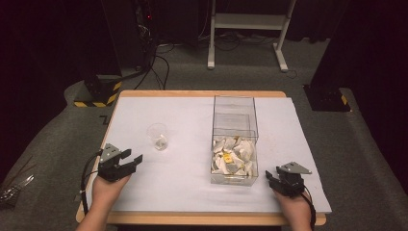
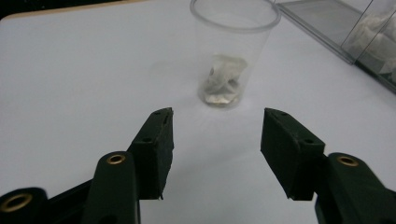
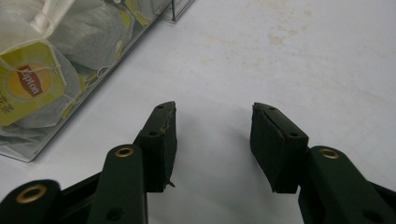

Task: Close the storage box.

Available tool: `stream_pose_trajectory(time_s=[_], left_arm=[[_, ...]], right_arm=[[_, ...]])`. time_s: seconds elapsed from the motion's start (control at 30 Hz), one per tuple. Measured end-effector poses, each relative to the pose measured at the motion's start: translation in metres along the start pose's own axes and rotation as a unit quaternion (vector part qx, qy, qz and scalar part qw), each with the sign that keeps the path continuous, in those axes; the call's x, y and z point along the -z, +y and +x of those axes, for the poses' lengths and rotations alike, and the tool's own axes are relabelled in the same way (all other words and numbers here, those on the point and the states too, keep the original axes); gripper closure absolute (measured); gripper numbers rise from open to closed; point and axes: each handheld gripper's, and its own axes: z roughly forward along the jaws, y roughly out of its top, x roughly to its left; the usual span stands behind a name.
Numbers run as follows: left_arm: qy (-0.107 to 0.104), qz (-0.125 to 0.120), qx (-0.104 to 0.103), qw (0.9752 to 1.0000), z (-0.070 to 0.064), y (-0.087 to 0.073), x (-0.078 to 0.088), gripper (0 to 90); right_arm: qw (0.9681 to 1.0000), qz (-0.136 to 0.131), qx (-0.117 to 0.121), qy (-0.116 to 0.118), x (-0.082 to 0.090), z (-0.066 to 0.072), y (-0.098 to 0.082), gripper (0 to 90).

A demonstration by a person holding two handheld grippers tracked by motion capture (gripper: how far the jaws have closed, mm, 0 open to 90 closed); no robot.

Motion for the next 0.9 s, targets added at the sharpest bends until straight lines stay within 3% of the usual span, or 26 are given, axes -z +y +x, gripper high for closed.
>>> stream_pose_trajectory(time_s=[0.33, 0.57, 0.9], left_arm=[[-0.006, 0.035, 0.005, 0.9994, 0.006, -0.023, -0.004, 42.3], [0.003, 0.052, -0.003, 0.9986, 0.005, -0.039, -0.012, 41.2], [0.01, 0.076, -0.015, 0.997, 0.002, -0.044, -0.018, 37.9]], right_arm=[[1.0, 0.0, -0.001, 0.0, 0.0, 0.0, 0.0, 51.3], [1.0, -0.001, 0.0, 0.001, 0.0, 0.0, 0.0, 51.0], [1.0, -0.003, 0.002, 0.005, 0.001, 0.0, 0.0, 49.5]])
